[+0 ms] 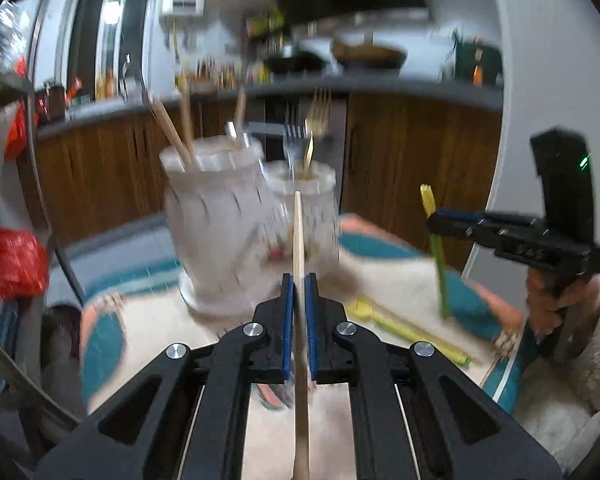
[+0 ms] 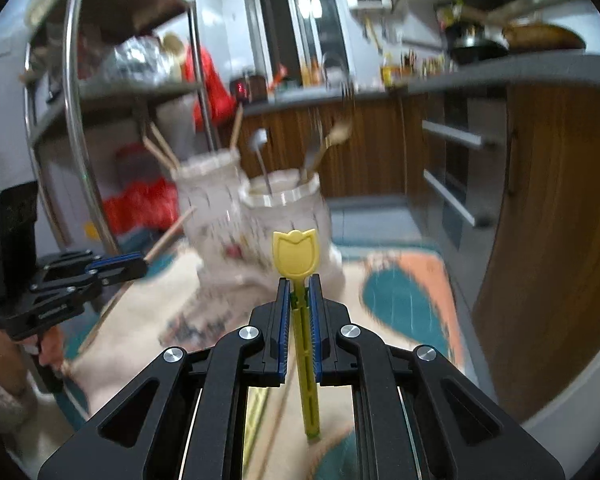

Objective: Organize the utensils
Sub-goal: 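Lift the chopstick with the left tool while the right tool carries the yellow utensil to the holder, then lower chopstick into tall cup with left tool while right drops yellow utensil into small cup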

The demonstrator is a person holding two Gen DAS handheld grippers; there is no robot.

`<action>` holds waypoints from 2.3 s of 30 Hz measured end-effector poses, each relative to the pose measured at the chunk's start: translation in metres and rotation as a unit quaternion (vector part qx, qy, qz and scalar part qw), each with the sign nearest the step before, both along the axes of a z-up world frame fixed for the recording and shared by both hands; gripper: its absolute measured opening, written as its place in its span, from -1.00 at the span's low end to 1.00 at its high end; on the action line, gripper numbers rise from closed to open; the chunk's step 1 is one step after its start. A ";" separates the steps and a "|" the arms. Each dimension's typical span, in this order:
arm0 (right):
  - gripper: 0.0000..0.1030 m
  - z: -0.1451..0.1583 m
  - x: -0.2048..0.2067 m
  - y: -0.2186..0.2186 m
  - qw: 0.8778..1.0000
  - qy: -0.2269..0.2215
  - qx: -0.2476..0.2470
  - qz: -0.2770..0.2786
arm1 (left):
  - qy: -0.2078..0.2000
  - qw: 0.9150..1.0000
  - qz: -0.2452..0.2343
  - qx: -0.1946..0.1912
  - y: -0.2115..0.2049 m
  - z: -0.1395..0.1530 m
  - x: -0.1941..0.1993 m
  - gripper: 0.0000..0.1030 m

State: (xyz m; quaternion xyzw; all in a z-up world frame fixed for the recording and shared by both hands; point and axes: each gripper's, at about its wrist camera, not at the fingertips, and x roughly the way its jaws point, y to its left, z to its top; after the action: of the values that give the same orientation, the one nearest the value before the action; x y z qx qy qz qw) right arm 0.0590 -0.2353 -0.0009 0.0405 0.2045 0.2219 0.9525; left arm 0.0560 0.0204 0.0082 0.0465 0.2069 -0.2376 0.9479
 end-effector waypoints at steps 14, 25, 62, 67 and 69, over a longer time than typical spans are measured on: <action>-0.80 0.073 0.038 0.020 0.991 -0.113 0.067 -0.016 | -0.154 0.968 0.066 -0.187 0.087 0.086 0.042 -0.89; -0.80 0.080 0.085 0.023 0.981 -0.142 0.132 -0.015 | -0.108 0.952 0.013 -0.288 0.086 0.099 0.175 -0.89; 0.24 0.045 0.093 0.041 0.996 -0.046 0.078 -0.004 | -0.092 0.986 0.031 -0.137 0.057 0.089 0.124 -0.03; 0.69 0.052 0.065 0.037 0.995 -0.055 0.079 -0.007 | -0.087 0.987 0.065 -0.122 0.059 0.093 0.095 0.32; 0.84 0.051 0.055 0.036 0.996 -0.054 0.075 -0.011 | -0.087 0.987 0.077 -0.114 0.057 0.092 0.081 0.57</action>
State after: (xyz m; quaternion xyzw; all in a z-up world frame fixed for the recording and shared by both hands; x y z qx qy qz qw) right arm 0.1141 -0.1996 0.0500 0.1015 0.1352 0.2282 0.9588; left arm 0.1375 0.0775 0.1000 -0.0574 0.0986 -0.1815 0.9768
